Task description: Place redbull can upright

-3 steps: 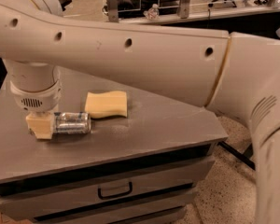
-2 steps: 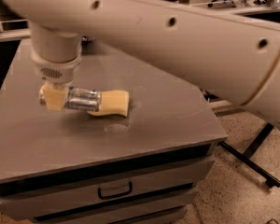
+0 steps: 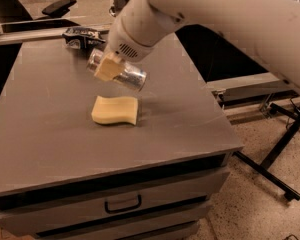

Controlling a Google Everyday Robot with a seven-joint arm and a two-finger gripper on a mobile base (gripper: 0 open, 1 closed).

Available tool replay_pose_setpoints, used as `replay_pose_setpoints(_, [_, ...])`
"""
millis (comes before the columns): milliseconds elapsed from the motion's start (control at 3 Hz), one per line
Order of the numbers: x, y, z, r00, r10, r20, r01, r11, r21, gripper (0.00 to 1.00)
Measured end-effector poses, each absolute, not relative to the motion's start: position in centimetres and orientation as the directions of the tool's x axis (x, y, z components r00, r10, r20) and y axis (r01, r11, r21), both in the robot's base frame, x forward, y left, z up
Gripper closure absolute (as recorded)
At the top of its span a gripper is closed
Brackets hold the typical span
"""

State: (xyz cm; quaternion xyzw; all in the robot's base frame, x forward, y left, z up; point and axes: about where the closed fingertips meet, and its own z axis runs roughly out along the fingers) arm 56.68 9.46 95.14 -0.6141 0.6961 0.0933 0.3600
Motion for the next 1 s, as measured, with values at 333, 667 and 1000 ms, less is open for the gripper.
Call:
replay_pose_setpoints(333, [58.2, 7.5, 94.3, 0.005, -0.677, -0.736, -0.906, 0.308, -0.290, 1.00])
replay_pose_setpoints(667, [60.1, 5.9, 94.5, 0.011, -0.492, -0.871, -0.874, 0.418, -0.247, 1.00])
replay_pose_setpoints(1000, [61.8, 4.7, 95.7, 0.046, -0.319, -0.947, -0.826, 0.521, -0.216, 1.00])
